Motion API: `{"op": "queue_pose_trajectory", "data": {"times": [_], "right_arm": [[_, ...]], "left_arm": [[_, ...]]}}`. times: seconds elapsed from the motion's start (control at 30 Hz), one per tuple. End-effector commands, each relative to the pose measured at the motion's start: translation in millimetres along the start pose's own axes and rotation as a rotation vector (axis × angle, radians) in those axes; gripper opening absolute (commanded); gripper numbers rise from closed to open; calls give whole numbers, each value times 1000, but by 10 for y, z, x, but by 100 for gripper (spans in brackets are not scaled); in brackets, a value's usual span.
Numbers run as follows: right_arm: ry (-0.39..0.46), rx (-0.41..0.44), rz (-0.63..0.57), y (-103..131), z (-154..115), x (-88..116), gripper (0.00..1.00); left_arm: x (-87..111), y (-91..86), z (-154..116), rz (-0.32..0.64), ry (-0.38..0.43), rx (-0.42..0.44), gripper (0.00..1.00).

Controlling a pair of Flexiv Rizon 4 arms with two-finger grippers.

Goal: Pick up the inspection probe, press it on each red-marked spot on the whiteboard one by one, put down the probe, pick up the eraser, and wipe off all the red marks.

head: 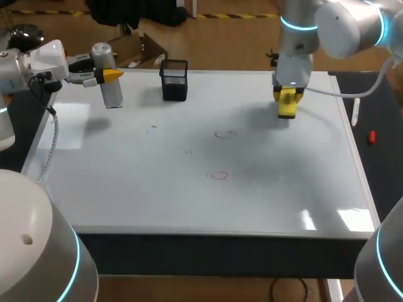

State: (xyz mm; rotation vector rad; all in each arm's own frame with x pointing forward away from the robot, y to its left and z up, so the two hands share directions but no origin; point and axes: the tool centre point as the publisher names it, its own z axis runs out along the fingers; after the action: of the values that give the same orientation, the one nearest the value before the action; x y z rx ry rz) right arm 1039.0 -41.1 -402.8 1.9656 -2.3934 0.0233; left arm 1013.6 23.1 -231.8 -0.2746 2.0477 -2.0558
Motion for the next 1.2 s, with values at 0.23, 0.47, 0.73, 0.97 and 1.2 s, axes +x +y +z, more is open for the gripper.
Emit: {"op": "queue_pose_trajectory", "data": {"times": [0.23, 0.47, 0.73, 0.97, 1.2], "right_arm": [[7, -23, 44, -313, -5, 366, 0], [11, -26, 65, -390, -18, 443, 0], [1, -5, 60, -377, -56, 465, 0], [1, -5, 60, -377, -56, 465, 0], [1, -5, 60, -377, -56, 465, 0]], "left_arm": [[12, -11, 2, 2, -5, 1, 0], [12, -11, 2, 2, -5, 1, 0], [12, -11, 2, 2, -5, 1, 0], [12, -11, 2, 2, -5, 1, 0], [1, -46, 0, 8, -6, 1, 0]]}}
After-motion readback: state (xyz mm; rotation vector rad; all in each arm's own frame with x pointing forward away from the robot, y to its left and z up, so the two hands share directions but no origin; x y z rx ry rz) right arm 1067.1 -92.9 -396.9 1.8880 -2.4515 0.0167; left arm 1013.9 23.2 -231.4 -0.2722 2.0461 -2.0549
